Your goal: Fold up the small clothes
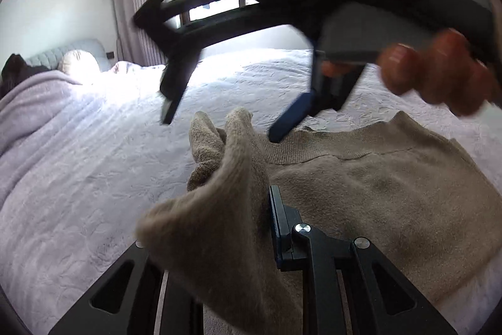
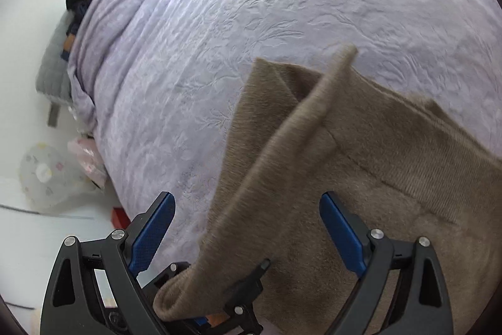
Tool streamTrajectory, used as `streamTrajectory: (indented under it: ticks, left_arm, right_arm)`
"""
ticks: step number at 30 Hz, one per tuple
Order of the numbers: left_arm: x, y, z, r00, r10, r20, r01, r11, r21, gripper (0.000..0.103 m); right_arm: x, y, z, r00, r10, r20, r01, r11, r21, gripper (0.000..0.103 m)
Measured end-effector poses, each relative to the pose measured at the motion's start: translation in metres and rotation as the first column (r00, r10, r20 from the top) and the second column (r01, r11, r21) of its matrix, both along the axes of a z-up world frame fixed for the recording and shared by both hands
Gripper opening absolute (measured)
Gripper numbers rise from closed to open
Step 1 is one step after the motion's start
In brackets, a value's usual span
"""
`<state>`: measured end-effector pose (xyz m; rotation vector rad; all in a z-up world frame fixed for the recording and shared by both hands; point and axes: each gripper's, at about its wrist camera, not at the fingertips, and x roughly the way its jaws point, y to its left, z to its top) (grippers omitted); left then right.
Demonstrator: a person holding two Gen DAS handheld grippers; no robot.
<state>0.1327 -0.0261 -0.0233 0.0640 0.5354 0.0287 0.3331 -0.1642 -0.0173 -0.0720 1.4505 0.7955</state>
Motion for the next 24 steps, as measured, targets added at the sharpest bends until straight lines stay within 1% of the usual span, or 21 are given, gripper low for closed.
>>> streamTrajectory:
  ticks: [4, 7, 8, 9, 10, 11, 12, 15, 19, 22, 24]
  left_arm:
    - [-0.008, -0.012, 0.003, 0.999, -0.024, 0.036, 0.023, 0.999, 0.047, 0.021]
    - [-0.012, -0.014, 0.004, 0.998, -0.038, 0.043, 0.035, 0.998, 0.057, 0.021]
    - [-0.012, -0.014, 0.003, 0.998, -0.040, 0.042, 0.038, 0.998, 0.060, 0.021]
    - [-0.011, -0.016, 0.003, 0.998, -0.043, 0.041, 0.041, 0.997, 0.059, 0.021]
    - [-0.013, -0.019, 0.004, 0.998, -0.045, 0.040, 0.042, 0.997, 0.058, 0.021]
    - [-0.017, -0.017, 0.006, 0.998, -0.044, 0.035, 0.042, 0.997, 0.058, 0.021]
    - [-0.016, -0.016, 0.007, 0.998, -0.047, 0.031, 0.045, 0.997, 0.054, 0.021]
    - [-0.027, -0.018, 0.017, 0.996, -0.069, 0.051, 0.066, 0.996, 0.066, 0.021]
    - [-0.036, -0.036, 0.036, 0.991, -0.115, 0.074, 0.110, 0.991, 0.071, 0.021]
    - [-0.044, -0.062, 0.056, 0.981, -0.171, 0.096, 0.165, 0.984, 0.068, 0.021]
    - [-0.045, -0.078, 0.068, 0.972, -0.213, 0.103, 0.206, 0.976, 0.070, 0.021]
  right_arm:
    - [-0.001, 0.034, -0.005, 0.994, 0.101, 0.029, -0.096, 0.985, -0.141, 0.095]
    - [-0.002, 0.049, -0.016, 0.987, 0.160, 0.027, -0.150, 0.963, -0.224, 0.095]
    - [-0.003, 0.053, -0.022, 0.984, 0.178, 0.018, -0.167, 0.950, -0.265, 0.095]
    - [-0.002, 0.052, -0.028, 0.983, 0.184, 0.011, -0.173, 0.940, -0.294, 0.092]
    - [-0.002, 0.051, -0.033, 0.983, 0.184, 0.006, -0.173, 0.933, -0.316, 0.082]
    - [-0.001, 0.048, -0.035, 0.984, 0.175, 0.029, -0.154, 0.924, -0.349, 0.032]
    - [0.000, 0.044, -0.034, 0.986, 0.157, 0.059, -0.125, 0.922, -0.366, 0.019]
    - [-0.003, 0.023, -0.018, 0.987, 0.122, 0.108, -0.087, 0.955, -0.285, 0.018]
    - [-0.010, -0.023, 0.021, 0.981, 0.038, 0.191, -0.010, 0.989, -0.148, 0.018]
    - [-0.018, -0.063, 0.050, 0.968, -0.018, 0.252, 0.033, 0.998, -0.058, 0.018]
    - [-0.027, -0.101, 0.071, 0.956, -0.078, 0.283, 0.078, 0.997, 0.011, 0.018]
